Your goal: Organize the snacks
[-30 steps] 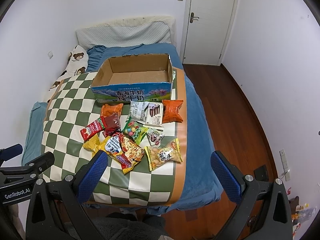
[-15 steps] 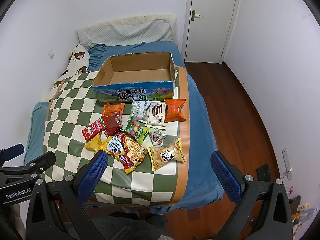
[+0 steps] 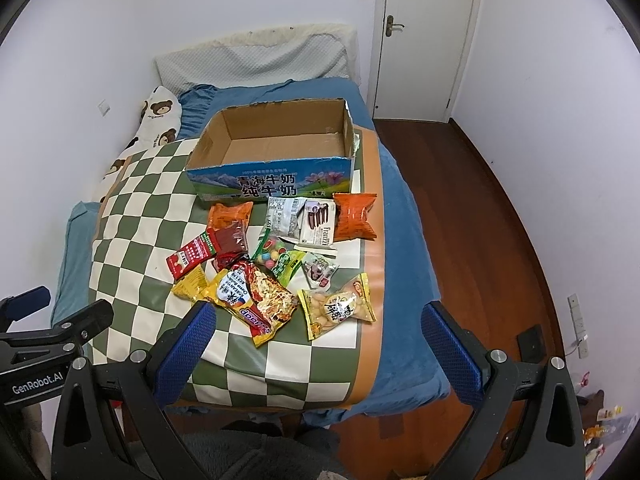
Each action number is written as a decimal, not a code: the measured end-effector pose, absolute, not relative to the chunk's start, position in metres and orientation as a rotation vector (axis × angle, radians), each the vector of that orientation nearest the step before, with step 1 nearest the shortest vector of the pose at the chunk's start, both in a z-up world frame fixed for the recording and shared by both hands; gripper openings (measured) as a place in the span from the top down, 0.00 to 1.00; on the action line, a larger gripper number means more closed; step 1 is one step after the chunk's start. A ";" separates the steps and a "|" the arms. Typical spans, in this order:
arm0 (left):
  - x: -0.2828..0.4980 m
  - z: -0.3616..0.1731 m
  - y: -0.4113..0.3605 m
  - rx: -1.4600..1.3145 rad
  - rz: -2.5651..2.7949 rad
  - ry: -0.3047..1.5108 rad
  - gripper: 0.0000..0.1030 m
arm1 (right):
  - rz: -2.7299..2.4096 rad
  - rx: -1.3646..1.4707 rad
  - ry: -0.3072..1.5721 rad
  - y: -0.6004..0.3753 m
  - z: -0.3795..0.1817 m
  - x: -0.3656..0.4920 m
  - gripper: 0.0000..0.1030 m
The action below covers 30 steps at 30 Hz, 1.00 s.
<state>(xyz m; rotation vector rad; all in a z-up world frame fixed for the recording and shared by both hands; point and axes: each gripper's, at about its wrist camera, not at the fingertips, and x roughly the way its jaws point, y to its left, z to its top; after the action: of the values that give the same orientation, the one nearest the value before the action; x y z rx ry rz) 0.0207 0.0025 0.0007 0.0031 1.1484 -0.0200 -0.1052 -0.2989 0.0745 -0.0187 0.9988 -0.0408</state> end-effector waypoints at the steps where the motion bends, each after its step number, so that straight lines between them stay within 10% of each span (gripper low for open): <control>1: 0.024 -0.005 0.008 0.001 -0.019 1.149 0.00 | -0.038 -0.019 1.001 -0.297 0.073 -0.106 0.00; 20: 0.024 -0.019 0.005 -0.032 -0.024 1.158 0.00 | -0.011 -0.018 1.005 -0.299 0.073 -0.105 0.00; 30: 0.115 -0.142 0.005 -0.311 -0.024 1.453 0.05 | -0.044 0.061 1.072 -0.326 0.008 -0.056 0.00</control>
<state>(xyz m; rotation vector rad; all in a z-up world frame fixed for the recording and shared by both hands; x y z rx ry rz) 0.1147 0.0049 -0.1416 -0.3115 1.4534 -0.0240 -0.0557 -0.3260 0.0081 0.0609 1.0721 -0.0442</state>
